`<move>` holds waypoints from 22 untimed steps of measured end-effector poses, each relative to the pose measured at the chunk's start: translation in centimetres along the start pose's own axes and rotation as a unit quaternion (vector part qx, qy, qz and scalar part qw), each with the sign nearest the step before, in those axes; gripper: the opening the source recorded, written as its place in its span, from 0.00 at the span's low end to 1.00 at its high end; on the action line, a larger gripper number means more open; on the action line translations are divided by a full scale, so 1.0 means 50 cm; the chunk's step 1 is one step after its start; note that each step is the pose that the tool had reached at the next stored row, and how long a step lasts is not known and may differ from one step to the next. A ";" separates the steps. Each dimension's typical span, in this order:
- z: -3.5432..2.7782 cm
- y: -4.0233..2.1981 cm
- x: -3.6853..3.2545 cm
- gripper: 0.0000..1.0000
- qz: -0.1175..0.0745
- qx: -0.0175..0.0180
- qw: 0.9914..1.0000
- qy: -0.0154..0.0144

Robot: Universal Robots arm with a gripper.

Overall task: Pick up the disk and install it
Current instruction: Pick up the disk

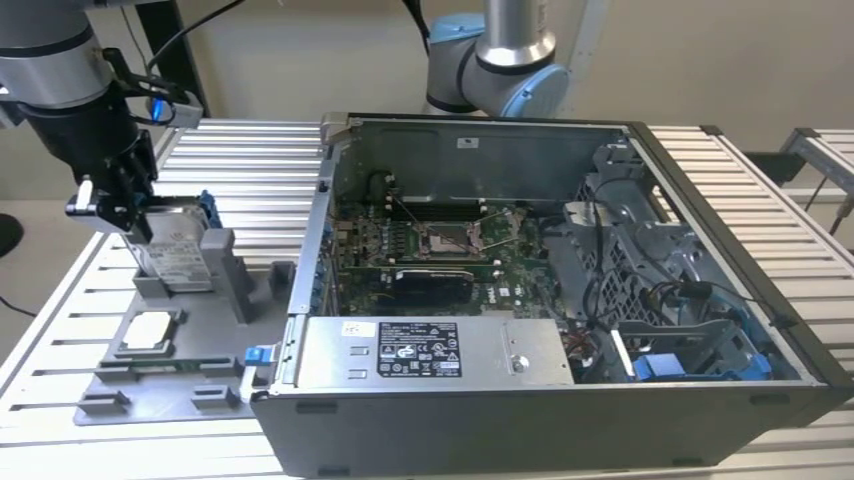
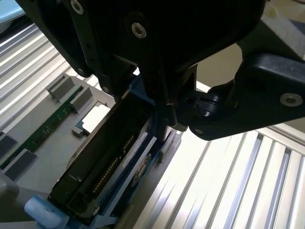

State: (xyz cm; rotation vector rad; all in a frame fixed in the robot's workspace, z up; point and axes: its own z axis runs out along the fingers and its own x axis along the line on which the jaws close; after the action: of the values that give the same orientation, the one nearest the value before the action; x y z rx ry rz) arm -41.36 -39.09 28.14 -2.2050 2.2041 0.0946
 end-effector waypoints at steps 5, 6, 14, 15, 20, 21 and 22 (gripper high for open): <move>0.000 0.000 0.000 0.00 0.000 0.000 1.000 0.000; 0.000 0.000 0.000 0.00 0.000 0.000 1.000 0.000; 0.000 0.000 -0.004 0.00 0.000 0.000 1.000 0.001; 0.000 0.000 -0.004 0.00 0.000 0.000 1.000 0.001; 0.000 0.000 -0.004 0.00 0.000 0.000 1.000 0.001; 0.000 0.000 -0.004 0.00 0.000 0.000 1.000 0.001; -0.002 0.000 -0.004 0.00 0.000 0.000 1.000 0.001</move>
State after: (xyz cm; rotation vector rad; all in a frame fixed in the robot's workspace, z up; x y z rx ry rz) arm -41.36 -38.88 28.26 -2.2052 2.2062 0.0920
